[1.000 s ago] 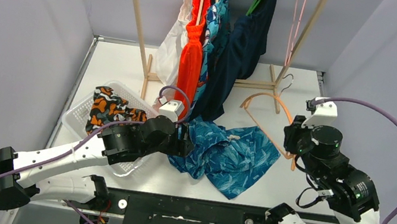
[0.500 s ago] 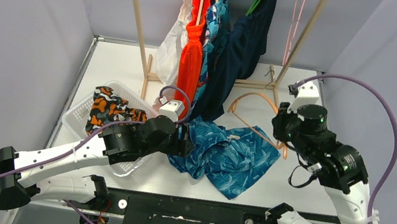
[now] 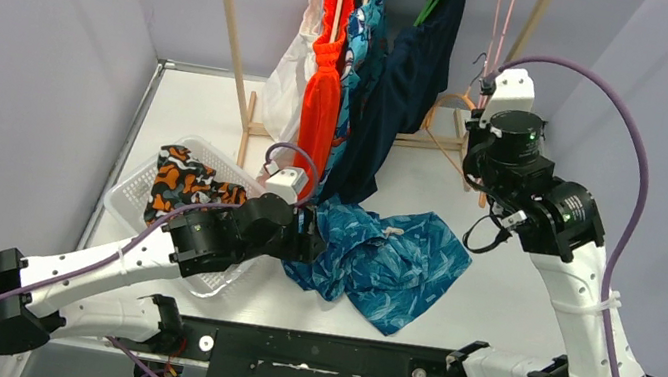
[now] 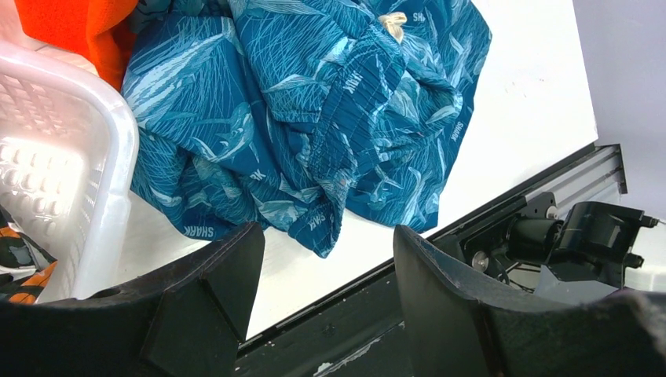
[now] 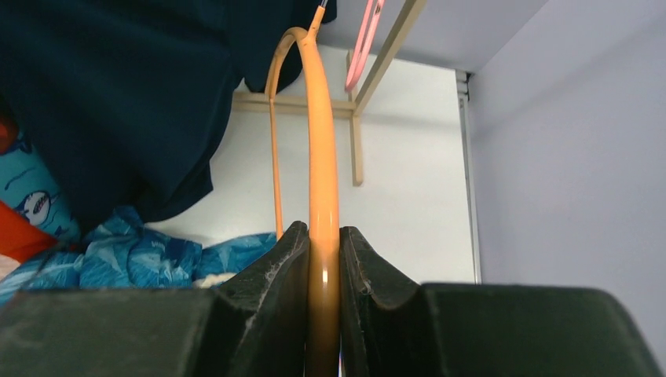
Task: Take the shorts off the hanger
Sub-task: Place the hanger on the clothes rod.
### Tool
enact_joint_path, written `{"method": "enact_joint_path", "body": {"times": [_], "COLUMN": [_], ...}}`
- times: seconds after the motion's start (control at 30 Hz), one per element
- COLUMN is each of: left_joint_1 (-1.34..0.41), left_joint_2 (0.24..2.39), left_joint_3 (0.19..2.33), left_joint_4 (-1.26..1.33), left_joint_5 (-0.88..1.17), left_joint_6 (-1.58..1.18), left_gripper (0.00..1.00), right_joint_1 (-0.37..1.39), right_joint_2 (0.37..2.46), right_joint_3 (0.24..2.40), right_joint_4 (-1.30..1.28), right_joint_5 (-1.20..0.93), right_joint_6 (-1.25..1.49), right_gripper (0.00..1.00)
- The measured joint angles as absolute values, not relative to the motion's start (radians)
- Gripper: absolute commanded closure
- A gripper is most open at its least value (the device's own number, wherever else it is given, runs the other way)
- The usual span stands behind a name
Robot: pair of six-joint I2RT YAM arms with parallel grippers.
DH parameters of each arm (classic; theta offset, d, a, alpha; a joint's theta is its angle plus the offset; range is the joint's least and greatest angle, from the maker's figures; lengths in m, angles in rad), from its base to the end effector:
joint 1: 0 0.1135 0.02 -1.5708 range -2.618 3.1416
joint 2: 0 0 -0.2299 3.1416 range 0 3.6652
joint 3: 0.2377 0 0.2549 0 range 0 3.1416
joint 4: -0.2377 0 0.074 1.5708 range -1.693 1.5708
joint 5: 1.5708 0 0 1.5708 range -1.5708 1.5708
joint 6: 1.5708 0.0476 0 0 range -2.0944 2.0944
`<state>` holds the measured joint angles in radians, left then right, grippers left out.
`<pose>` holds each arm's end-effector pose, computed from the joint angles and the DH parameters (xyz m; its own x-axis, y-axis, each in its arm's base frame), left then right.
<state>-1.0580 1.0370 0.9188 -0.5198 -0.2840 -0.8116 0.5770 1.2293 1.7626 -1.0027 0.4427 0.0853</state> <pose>0.1354 -0.2133 0.2705 -0.7278 -0.1267 -0.6740 0.2878 0.8356 -0.4678 0.2040 0.1085 0.4548 -0.3925 -0.1636 -0.9051 -0.1398 0.9832 -0.1171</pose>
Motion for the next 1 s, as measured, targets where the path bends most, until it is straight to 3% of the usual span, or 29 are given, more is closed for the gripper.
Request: {"method": "enact_joint_path", "body": {"times": [0.6, 1.0], "left_joint_1": [-1.056, -1.056], "left_joint_2": [0.982, 0.982], "left_joint_3": [0.896, 0.884], "left_joint_4": [-0.512, -0.496], "left_joint_5": [-0.292, -0.292], "left_joint_6": [-0.846, -0.855], "left_gripper": [0.40, 0.39], "right_joint_1": [0.559, 0.424], "right_joint_2": [1.175, 1.295], "right_joint_3": [1.612, 1.771], "right_joint_4": [-0.393, -0.346], "right_joint_5": [0.452, 0.327], "right_joint_6": [-0.226, -0.286], "right_gripper": [1.00, 1.00]}}
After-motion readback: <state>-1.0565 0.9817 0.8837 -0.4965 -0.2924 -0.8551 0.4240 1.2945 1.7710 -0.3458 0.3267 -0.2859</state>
